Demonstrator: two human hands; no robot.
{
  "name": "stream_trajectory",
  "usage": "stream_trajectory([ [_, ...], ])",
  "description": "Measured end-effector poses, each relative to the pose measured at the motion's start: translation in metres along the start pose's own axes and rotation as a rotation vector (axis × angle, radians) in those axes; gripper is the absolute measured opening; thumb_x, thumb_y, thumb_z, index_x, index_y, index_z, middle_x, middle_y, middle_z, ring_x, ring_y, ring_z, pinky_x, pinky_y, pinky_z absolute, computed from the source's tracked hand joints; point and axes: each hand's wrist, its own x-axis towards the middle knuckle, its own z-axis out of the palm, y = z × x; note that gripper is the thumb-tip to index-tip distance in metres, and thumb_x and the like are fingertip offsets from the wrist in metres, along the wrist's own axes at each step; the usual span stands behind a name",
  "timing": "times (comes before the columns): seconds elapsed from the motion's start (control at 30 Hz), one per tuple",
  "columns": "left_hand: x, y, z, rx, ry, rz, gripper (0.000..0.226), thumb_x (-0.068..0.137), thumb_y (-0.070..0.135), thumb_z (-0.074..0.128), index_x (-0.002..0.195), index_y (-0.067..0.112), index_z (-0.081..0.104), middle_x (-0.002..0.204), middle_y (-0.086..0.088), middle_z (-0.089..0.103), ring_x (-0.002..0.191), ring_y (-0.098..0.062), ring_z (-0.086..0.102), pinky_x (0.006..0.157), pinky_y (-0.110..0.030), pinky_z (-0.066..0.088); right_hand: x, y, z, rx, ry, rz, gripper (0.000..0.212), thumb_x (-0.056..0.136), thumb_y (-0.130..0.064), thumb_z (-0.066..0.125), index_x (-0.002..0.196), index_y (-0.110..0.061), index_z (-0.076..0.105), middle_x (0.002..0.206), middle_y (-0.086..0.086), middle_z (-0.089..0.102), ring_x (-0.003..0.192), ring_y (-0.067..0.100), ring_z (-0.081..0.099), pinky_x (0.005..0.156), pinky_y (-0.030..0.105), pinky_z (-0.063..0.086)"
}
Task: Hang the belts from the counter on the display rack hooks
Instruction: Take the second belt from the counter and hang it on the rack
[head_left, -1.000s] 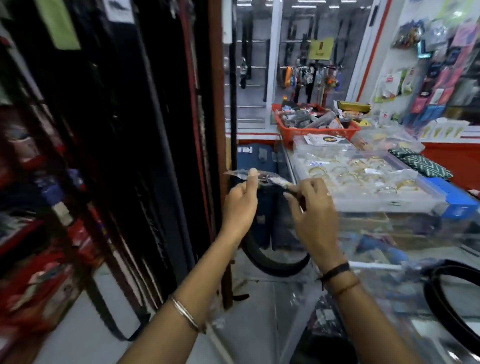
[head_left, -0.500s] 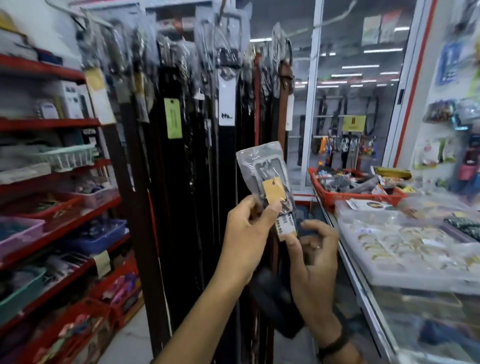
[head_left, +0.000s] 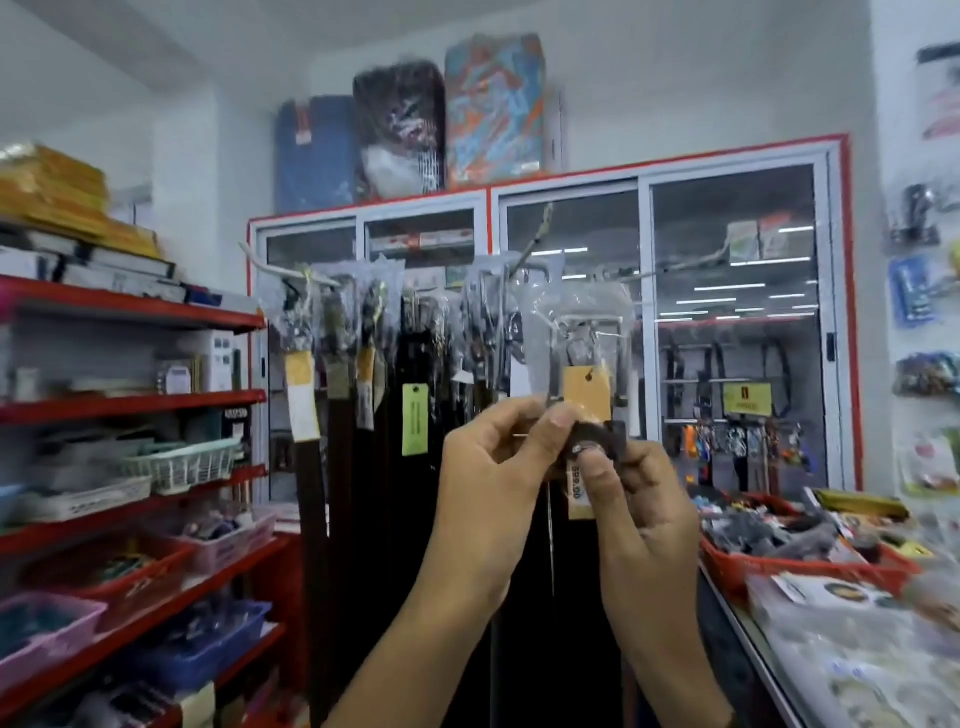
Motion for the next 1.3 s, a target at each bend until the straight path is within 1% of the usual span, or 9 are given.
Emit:
stream_trajectory([
  [0.1,0.025,0.016,0.001,-0.027,0.031,0.061,0.014,0.083,0.018,0.065,0.084,0.006,0.073,0.076,-0.005,0.073,0.071,-0.014,0.066,0.068,-0.027,0.055,0.025,-0.008,0.015,0.038,0.011,-0.052,0.014,0.080,-0.033,0.058,0.083,-0.021,0.062,0.075,-0.003,0.069,0.069,0.009,0.062,0.060,0.014,0.050],
  [0.3,0.063,0.041,0.004,0.012,0.103,0.149,0.016,0.085,0.018,0.067,0.084,0.003,0.072,0.074,-0.008,0.070,0.060,-0.010,0.061,0.054,-0.020,0.051,0.066,-0.021,0.036,0.073,0.016,-0.036,0.026,0.076,-0.043,0.060,0.084,-0.018,0.064,0.086,0.003,0.072,0.081,0.012,0.067,0.076,0.026,0.052],
  [0.47,0.075,0.044,0.004,0.015,0.132,0.128,0.018,0.085,0.018,0.067,0.069,0.012,0.072,0.063,-0.004,0.062,0.046,-0.006,0.048,0.055,-0.027,0.046,0.080,-0.023,0.044,0.089,0.022,-0.004,0.017,0.086,-0.029,0.062,0.080,-0.013,0.063,0.076,0.010,0.068,0.070,0.016,0.060,0.067,0.028,0.049],
  [0.6,0.082,0.037,0.002,0.005,0.158,0.086,0.021,0.084,0.019,0.068,0.063,0.018,0.071,0.059,0.005,0.066,0.047,-0.002,0.053,0.053,-0.022,0.046,0.083,-0.016,0.045,0.074,0.042,-0.010,0.016,0.088,-0.023,0.063,0.073,-0.018,0.060,0.063,-0.003,0.062,0.056,0.002,0.053,0.056,0.014,0.044],
  [0.83,0.092,0.038,0.002,-0.003,0.178,0.028,0.017,0.084,0.021,0.069,0.068,0.014,0.070,0.067,-0.002,0.064,0.044,-0.003,0.052,0.051,-0.021,0.046,0.095,-0.014,0.047,0.062,0.058,0.025,0.026,0.086,-0.026,0.065,0.063,-0.019,0.055,0.041,-0.014,0.049,0.039,-0.001,0.037,0.043,0.013,0.032],
  [0.93,0.095,0.035,0.003,0.019,0.179,0.005,0.017,0.085,0.020,0.068,0.070,0.011,0.069,0.069,-0.008,0.060,0.040,-0.002,0.049,0.042,-0.017,0.045,0.096,-0.009,0.044,0.059,0.070,0.041,0.026,0.086,-0.027,0.065,0.062,-0.019,0.054,0.044,-0.013,0.047,0.040,0.000,0.033,0.042,0.015,0.030],
  [1.07,0.095,0.021,-0.001,0.058,0.193,-0.031,0.015,0.086,0.021,0.067,0.074,0.012,0.070,0.070,-0.002,0.066,0.051,-0.004,0.056,0.048,-0.017,0.048,0.093,0.007,0.041,-0.001,0.038,0.071,0.025,0.085,-0.030,0.065,0.066,-0.016,0.057,0.039,-0.014,0.046,0.038,0.000,0.032,0.041,0.016,0.029],
  [1.2,0.097,0.008,-0.007,0.092,0.211,-0.047,0.013,0.085,0.022,0.068,0.074,0.016,0.070,0.069,0.004,0.068,0.054,-0.004,0.059,0.051,-0.018,0.049,0.095,0.025,0.038,-0.098,-0.003,0.054,0.033,0.083,-0.036,0.066,0.075,-0.004,0.065,0.058,0.001,0.059,0.054,0.010,0.046,0.056,0.030,0.039],
  [1.3,0.104,0.004,-0.011,0.142,0.208,-0.030,0.015,0.085,0.024,0.068,0.072,0.018,0.070,0.072,0.000,0.070,0.059,-0.009,0.063,0.055,-0.024,0.052,0.102,0.030,0.035,-0.195,-0.045,0.037,0.036,0.082,-0.040,0.066,0.074,-0.004,0.066,0.055,-0.006,0.059,0.050,0.004,0.045,0.055,0.027,0.038],
])
